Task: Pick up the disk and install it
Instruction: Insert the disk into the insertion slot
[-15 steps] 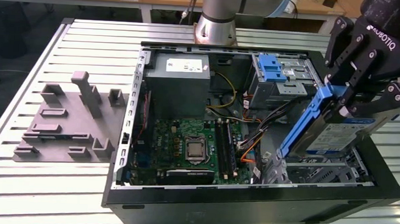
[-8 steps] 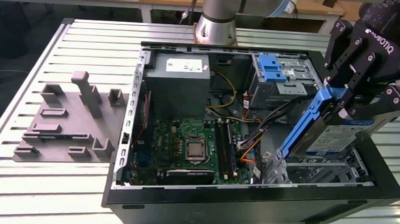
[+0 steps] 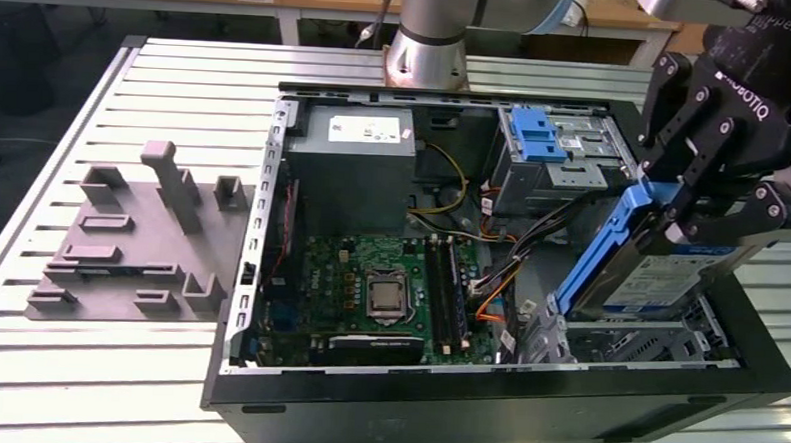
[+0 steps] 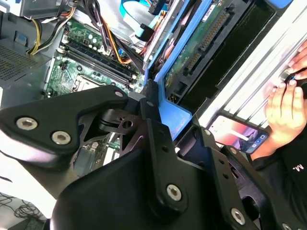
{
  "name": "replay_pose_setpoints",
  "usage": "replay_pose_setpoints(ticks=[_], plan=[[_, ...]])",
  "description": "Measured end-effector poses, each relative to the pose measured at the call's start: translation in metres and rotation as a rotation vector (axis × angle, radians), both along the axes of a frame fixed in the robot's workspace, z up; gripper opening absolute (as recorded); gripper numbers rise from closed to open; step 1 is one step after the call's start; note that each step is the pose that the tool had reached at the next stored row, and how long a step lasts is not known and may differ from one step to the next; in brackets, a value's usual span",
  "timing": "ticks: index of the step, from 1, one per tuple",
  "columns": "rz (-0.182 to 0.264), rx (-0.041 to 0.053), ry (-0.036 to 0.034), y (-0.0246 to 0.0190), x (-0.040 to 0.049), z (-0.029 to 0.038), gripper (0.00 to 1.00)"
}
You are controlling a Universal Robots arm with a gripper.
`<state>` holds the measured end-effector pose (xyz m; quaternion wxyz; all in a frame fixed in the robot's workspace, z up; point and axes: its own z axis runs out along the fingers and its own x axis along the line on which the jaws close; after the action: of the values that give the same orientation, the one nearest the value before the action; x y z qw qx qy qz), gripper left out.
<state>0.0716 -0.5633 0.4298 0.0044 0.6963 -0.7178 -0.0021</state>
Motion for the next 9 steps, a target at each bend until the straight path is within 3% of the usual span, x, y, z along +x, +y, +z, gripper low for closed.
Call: replay_pose_setpoints(ticks=[9], plan=[[0.000,0.0001,0.0031,0.0000,0.0011,-0.0109,0.36]])
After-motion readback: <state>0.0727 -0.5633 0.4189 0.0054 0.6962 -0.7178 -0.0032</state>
